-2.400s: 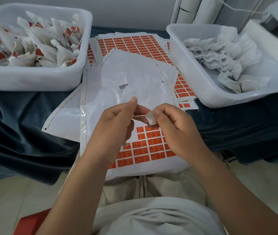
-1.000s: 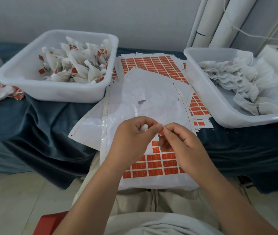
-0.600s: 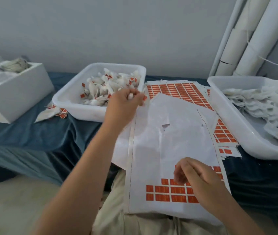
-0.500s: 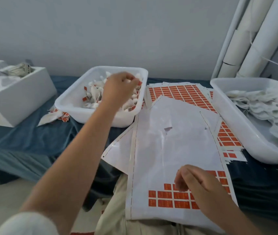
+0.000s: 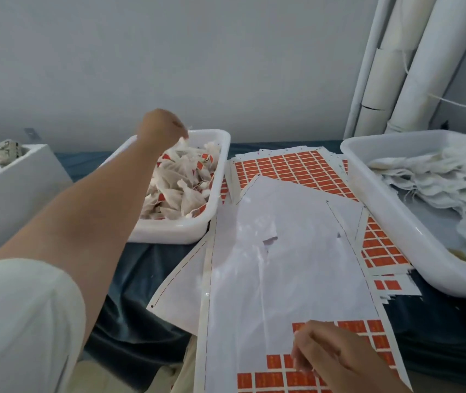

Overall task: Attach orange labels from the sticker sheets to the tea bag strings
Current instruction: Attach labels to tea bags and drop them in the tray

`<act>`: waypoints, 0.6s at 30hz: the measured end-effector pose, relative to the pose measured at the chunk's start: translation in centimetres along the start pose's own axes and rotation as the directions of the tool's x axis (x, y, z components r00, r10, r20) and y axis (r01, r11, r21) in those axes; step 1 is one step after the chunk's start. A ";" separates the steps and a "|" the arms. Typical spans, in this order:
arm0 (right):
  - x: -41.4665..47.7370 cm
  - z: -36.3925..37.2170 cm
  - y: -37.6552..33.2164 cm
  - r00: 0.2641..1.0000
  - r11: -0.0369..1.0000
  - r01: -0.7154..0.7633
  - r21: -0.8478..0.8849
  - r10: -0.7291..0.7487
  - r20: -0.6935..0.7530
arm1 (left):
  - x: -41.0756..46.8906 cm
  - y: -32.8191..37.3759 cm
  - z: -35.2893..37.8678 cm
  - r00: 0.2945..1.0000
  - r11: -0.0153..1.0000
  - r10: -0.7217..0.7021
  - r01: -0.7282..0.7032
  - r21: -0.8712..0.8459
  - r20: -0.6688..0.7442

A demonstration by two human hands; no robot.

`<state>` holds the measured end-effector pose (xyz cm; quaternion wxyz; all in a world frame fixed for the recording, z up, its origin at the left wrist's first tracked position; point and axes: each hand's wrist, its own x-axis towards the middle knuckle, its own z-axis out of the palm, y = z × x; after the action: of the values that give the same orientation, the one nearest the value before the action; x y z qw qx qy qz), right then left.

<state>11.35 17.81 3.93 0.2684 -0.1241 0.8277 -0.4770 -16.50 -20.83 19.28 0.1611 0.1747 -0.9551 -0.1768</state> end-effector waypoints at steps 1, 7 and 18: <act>0.0 0.0 0.1 1.000 1.000 -0.005 -0.017 0.005 0.007 | -0.1 -0.2 0.8 0.997 0.999 -0.024 0.021 0.047 0.071; -0.1 -0.3 0.1 0.998 0.995 -0.012 -0.099 0.017 0.054 | -1.1 -1.1 1.7 0.983 0.991 -0.021 -0.004 0.135 0.182; -2.5 -1.1 -2.8 0.962 0.994 0.102 0.042 -0.088 -0.260 | -11.7 2.7 -4.7 0.952 0.938 0.263 -0.290 -0.190 -0.154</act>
<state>12.60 18.34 7.56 0.1385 -0.0929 0.8352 -0.5241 -5.13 -15.27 21.64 0.2621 0.0312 -0.9339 -0.2411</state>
